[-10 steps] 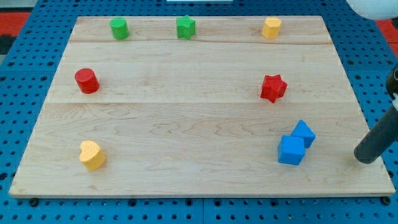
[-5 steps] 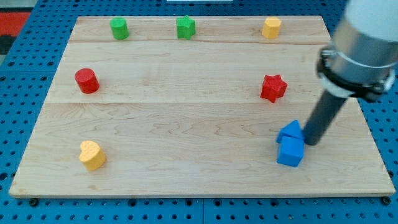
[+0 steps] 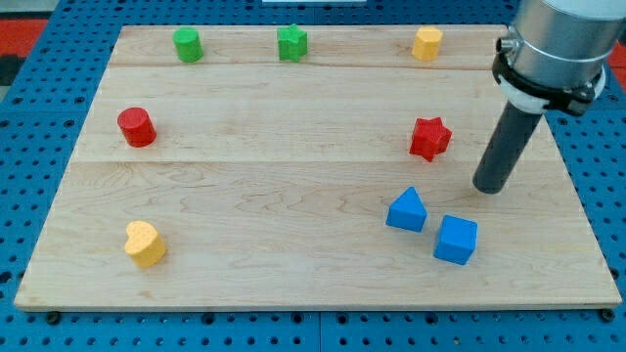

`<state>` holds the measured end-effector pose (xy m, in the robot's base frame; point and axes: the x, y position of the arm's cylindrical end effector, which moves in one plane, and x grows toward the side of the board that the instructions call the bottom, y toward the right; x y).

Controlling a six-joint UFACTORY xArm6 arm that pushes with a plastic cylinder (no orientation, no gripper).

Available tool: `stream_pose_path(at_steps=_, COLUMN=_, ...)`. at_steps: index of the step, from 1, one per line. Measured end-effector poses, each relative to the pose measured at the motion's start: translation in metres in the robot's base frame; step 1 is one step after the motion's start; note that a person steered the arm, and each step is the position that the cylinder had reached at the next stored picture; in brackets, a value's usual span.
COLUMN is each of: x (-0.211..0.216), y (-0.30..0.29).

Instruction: Push the blue triangle to the bottom center of the board

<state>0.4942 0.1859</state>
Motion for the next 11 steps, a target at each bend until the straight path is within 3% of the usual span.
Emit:
stream_pose_path(at_steps=3, x=0.015, y=-0.033)
stream_pose_path(at_steps=7, x=0.023, y=-0.162)
stream_pose_path(at_steps=9, x=0.044, y=-0.188)
stream_pose_path(at_steps=11, x=0.03, y=-0.178)
